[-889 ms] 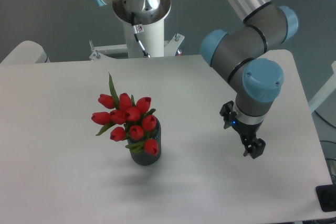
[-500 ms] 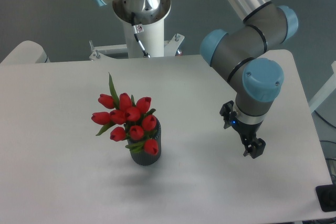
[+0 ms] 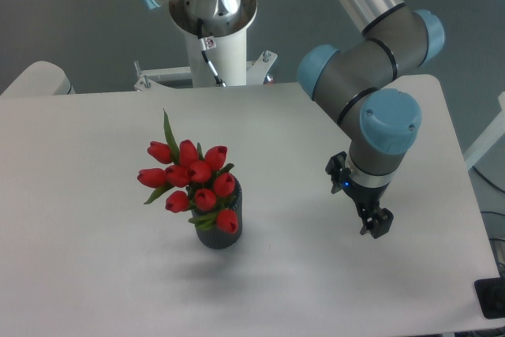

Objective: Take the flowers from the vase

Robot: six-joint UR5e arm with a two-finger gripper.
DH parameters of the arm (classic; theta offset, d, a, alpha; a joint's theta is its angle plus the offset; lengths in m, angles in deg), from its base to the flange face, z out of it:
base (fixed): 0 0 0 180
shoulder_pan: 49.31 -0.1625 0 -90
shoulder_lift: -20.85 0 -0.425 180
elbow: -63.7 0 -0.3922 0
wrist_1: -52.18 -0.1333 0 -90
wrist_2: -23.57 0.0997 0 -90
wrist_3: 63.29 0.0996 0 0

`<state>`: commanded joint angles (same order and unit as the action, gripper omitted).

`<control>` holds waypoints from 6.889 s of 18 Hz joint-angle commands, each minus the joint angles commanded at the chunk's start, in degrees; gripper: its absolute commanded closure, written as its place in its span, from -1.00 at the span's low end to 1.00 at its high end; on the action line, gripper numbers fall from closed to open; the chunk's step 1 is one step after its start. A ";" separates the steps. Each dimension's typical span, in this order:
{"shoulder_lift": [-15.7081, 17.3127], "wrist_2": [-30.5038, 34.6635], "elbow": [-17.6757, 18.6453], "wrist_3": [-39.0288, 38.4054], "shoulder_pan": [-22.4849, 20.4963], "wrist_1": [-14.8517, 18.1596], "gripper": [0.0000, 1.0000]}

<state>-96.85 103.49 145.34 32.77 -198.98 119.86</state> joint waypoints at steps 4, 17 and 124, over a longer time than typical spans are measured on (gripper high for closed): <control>2.12 -5.55 2.73 0.00 -1.58 0.18 -1.00; 9.32 -31.12 13.28 -0.52 -7.38 5.96 -1.00; 18.55 -75.96 17.07 -32.68 -4.40 2.02 1.00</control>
<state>-78.29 27.53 162.41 0.09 -203.38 121.88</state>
